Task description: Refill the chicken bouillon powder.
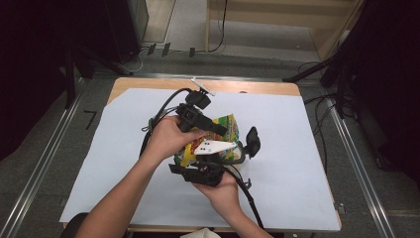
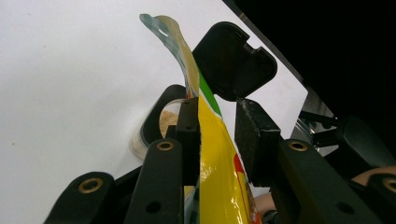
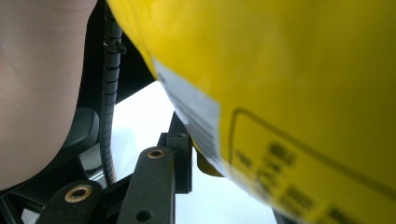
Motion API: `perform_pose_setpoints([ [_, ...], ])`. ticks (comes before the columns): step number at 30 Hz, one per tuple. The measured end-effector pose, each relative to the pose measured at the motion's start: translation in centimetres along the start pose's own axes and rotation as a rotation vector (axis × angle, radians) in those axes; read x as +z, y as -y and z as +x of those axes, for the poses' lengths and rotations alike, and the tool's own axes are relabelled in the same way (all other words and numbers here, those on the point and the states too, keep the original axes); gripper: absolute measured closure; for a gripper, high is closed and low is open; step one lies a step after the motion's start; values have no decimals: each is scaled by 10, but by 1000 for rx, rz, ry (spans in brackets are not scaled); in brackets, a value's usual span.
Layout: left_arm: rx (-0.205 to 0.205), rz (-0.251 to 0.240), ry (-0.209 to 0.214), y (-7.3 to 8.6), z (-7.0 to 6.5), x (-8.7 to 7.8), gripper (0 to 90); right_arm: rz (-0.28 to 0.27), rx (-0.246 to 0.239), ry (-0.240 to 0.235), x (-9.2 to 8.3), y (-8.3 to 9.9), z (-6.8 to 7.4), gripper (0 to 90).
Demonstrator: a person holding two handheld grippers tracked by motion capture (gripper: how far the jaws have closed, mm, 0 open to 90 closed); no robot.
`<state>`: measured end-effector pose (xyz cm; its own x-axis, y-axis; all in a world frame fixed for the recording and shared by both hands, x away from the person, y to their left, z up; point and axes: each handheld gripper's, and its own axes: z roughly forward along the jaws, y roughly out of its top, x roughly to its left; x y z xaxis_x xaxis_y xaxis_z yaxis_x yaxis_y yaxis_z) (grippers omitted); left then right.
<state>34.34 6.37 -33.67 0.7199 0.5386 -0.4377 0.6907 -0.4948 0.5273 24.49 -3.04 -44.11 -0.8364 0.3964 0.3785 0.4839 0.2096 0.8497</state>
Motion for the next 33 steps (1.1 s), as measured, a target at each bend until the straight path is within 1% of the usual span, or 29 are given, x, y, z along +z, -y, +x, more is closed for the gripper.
perform_pose_setpoints([
  [9, 1, -5, 1, 0, 0, 0, 720, -2, -5, 5, 0, 0, 0, 699],
  [12, 0, -4, 2, 0, 0, 0, 721, 0, -17, 16, 0, 0, 1, 698],
  [16, 0, -4, 2, 0, 0, 0, 721, 0, -18, 17, 0, 0, 2, 696],
  [18, -1, -5, 0, 0, 0, 0, 721, 3, -29, 20, 1, 0, 2, 682],
  [20, 1, -4, 0, 0, 0, 0, 721, 10, -52, 35, 2, 0, 4, 660],
  [24, -4, -1, -1, 0, 0, -1, 720, 17, -75, 47, 2, 1, 6, 697],
  [30, -1, -8, -1, -1, -2, -2, 719, 10, -67, 46, 1, 0, 6, 708],
  [33, -1, -5, -6, -1, -2, -3, 719, 2, -57, 37, 2, -1, 7, 707],
])
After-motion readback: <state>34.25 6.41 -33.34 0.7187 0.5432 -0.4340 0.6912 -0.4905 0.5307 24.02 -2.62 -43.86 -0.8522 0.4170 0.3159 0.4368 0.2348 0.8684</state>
